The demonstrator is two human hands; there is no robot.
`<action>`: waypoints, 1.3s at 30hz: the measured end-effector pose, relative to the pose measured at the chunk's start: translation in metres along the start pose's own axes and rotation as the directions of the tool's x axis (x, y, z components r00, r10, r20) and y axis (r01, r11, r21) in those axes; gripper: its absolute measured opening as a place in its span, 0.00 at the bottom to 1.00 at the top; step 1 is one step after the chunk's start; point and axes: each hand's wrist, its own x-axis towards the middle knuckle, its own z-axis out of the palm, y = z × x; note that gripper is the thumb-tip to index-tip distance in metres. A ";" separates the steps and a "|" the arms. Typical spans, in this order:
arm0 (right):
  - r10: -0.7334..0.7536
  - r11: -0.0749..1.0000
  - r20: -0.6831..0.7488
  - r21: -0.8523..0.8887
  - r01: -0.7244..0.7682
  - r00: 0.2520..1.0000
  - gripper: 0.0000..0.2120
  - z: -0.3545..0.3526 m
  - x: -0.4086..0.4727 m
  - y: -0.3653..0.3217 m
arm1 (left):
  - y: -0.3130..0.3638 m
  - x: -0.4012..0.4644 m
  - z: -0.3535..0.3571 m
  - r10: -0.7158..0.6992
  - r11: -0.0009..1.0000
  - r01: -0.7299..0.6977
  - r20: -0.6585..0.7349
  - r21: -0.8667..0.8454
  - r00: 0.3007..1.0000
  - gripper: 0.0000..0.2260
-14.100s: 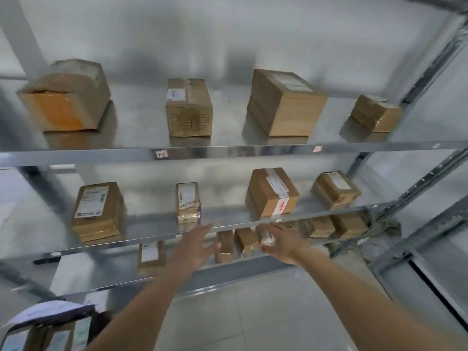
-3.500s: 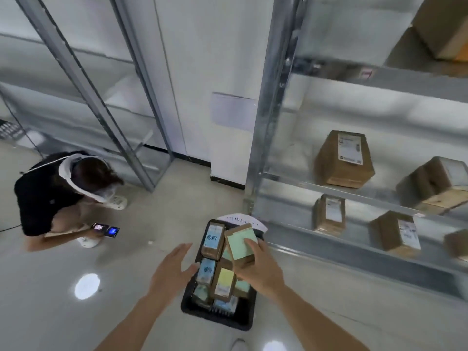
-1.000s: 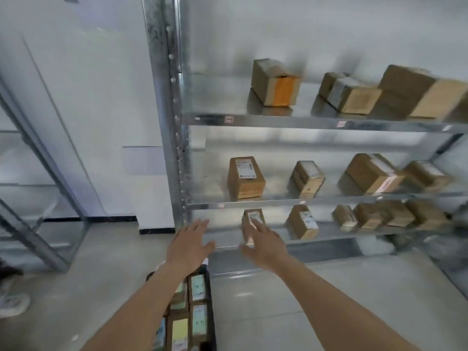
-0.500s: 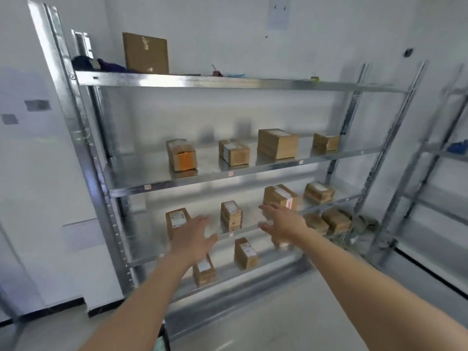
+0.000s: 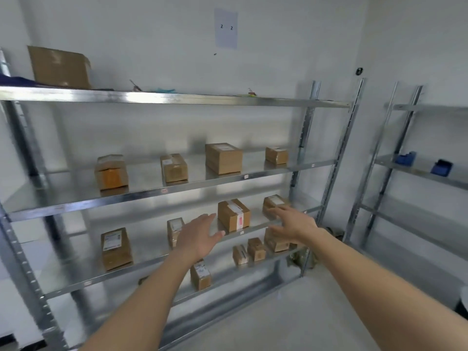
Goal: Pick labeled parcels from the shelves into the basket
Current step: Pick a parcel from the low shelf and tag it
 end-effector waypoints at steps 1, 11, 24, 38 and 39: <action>0.007 1.000 0.011 -0.004 -0.007 1.000 0.30 0.002 0.004 0.015 | 0.009 0.007 0.009 0.002 1.000 -0.002 0.014 0.000 1.000 0.30; 0.002 1.000 0.123 0.007 -0.003 0.992 0.31 0.048 0.099 0.111 | 0.039 0.114 0.096 -0.009 0.999 0.004 0.118 0.043 0.993 0.28; -0.032 0.994 0.209 -0.097 0.053 0.977 0.31 0.067 0.329 0.192 | 0.018 0.340 0.189 -0.076 0.997 0.079 0.163 -0.016 0.984 0.28; -0.199 0.975 0.354 -0.027 0.223 0.914 0.30 0.132 0.482 0.238 | 0.001 0.460 0.266 -0.304 0.953 0.299 0.152 0.051 0.941 0.33; -0.220 0.972 0.363 0.008 0.233 0.905 0.29 0.140 0.493 0.245 | 0.002 0.467 0.278 -0.328 0.945 0.324 0.146 0.049 0.933 0.33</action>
